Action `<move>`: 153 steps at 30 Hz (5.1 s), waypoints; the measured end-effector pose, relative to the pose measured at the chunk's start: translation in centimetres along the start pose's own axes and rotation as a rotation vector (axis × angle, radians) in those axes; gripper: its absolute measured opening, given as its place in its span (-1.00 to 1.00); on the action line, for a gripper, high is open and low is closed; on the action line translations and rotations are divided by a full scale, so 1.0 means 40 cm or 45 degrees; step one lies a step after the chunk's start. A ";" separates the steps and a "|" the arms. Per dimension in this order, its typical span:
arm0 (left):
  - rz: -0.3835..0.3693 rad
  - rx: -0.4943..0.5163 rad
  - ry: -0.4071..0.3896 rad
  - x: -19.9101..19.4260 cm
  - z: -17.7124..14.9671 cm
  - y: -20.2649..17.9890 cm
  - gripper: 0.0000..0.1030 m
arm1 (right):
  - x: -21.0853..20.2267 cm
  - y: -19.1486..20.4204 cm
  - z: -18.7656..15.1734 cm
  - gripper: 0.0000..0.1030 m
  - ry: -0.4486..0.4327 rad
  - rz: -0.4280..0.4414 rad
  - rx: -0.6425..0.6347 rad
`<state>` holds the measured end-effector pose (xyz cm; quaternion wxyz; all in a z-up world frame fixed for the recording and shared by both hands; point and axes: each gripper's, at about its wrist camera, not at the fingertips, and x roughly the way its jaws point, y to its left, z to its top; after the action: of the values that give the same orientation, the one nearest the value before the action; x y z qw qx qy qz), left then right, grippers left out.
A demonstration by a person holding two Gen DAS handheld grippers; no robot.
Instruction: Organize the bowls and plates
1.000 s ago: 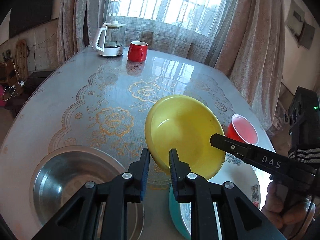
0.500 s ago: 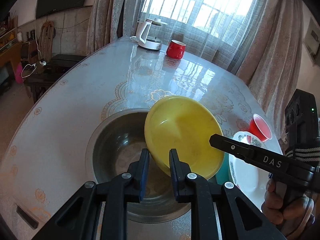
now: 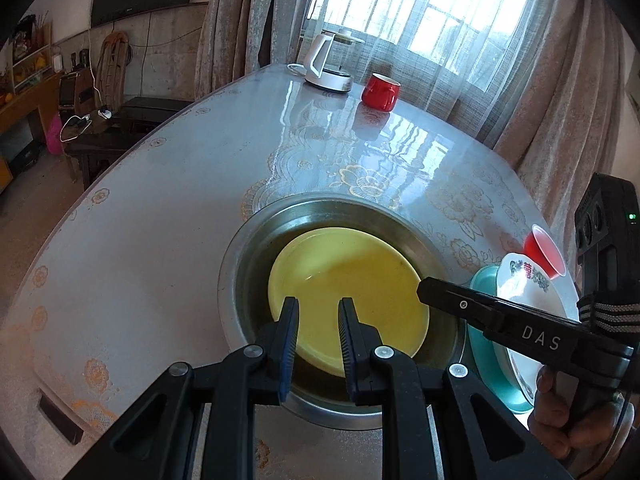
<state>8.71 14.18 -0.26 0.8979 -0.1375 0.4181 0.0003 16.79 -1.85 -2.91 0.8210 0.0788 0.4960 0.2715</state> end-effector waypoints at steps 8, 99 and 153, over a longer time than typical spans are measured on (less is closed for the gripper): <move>0.025 -0.005 0.003 0.008 -0.008 0.015 -0.63 | 0.006 0.009 0.003 -0.79 -0.014 -0.053 -0.049; -0.048 0.510 0.015 0.054 -0.111 -0.412 -0.32 | -0.398 -0.435 -0.192 -0.23 -0.515 -0.341 0.432; -0.365 0.419 0.220 0.348 0.169 -0.818 -0.02 | -0.462 -0.745 -0.058 -0.33 -0.547 -0.391 0.694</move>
<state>26.61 -17.24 1.51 0.8599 -0.0468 0.4641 -0.2071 19.11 -36.90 -1.70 0.8864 0.2740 0.3727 -0.0194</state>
